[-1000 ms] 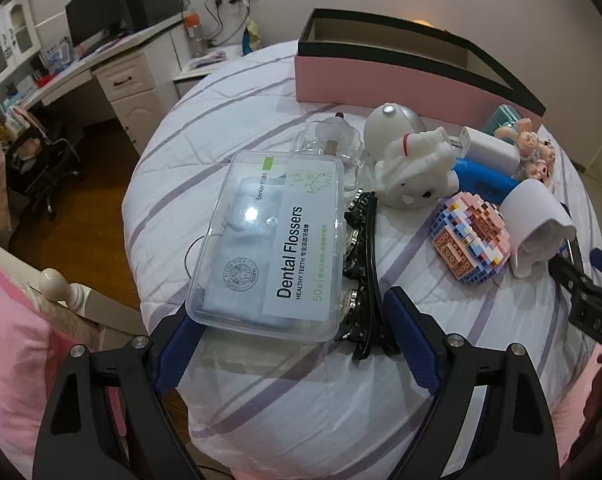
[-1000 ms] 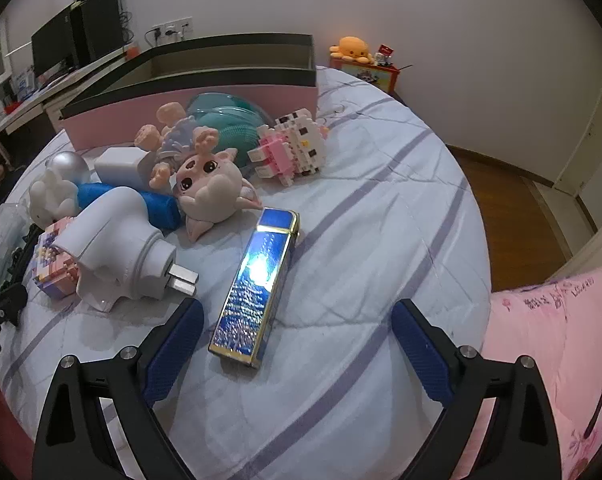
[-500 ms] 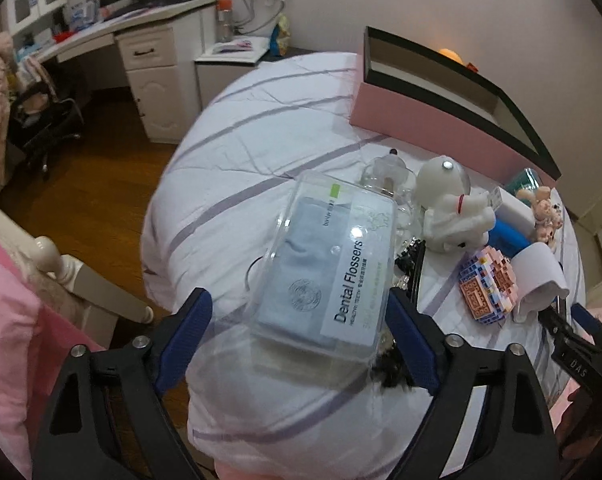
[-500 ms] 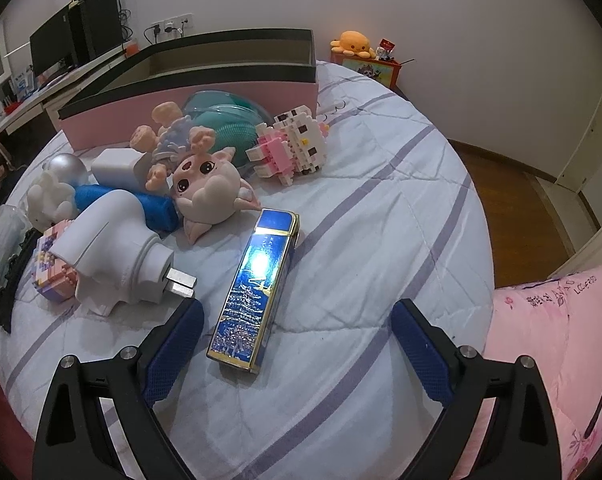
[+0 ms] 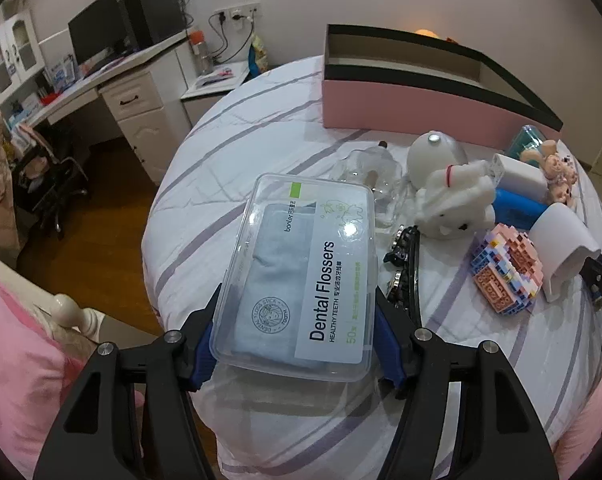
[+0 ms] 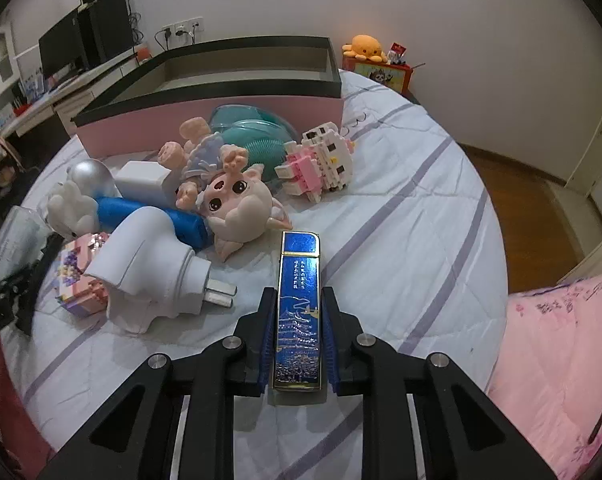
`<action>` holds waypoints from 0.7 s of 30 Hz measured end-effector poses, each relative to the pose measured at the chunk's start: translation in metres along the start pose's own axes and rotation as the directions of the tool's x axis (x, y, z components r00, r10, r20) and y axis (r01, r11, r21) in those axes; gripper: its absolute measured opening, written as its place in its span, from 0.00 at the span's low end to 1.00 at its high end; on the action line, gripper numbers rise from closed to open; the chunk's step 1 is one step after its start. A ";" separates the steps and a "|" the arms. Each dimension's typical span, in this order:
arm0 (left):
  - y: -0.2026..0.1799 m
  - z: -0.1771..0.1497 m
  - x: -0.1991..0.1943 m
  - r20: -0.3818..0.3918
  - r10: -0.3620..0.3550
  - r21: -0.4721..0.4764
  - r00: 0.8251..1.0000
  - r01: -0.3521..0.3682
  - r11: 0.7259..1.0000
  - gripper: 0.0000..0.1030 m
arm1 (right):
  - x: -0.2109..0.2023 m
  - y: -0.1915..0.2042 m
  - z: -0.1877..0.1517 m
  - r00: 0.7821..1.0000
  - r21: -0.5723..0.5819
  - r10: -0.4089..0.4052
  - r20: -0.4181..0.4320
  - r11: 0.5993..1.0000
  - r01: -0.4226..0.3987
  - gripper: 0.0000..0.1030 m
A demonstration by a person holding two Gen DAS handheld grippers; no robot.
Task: Organize rigid objects
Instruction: 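Lift the flosser case with the left tool while the right tool lifts the blue box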
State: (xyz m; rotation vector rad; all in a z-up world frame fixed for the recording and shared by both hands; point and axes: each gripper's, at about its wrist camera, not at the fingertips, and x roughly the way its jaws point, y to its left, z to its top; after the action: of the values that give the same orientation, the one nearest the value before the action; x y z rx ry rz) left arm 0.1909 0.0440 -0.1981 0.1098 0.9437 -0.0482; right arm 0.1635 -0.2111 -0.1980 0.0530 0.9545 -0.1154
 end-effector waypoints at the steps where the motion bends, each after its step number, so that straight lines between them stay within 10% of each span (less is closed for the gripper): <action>1: 0.000 0.001 0.000 0.002 0.004 0.005 1.000 -0.004 1.000 0.64 | 0.000 -0.001 0.000 1.000 0.005 0.003 0.000 1.000 -0.003 0.20; 10: 0.001 0.010 0.012 0.012 0.015 0.010 1.000 -0.015 1.000 0.76 | 0.000 0.008 -0.002 0.999 -0.040 -0.038 -0.001 0.998 0.038 0.21; 21: -0.002 0.010 0.010 0.021 0.003 0.009 1.000 -0.003 1.000 0.62 | -0.001 0.001 0.000 1.000 0.013 -0.010 0.003 1.000 0.010 0.20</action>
State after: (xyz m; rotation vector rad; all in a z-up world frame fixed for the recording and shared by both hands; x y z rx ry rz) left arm 0.2047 0.0409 -0.2008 0.1185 0.9220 -0.0508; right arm 0.1632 -0.2101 -0.1972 0.0598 0.9507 -0.1311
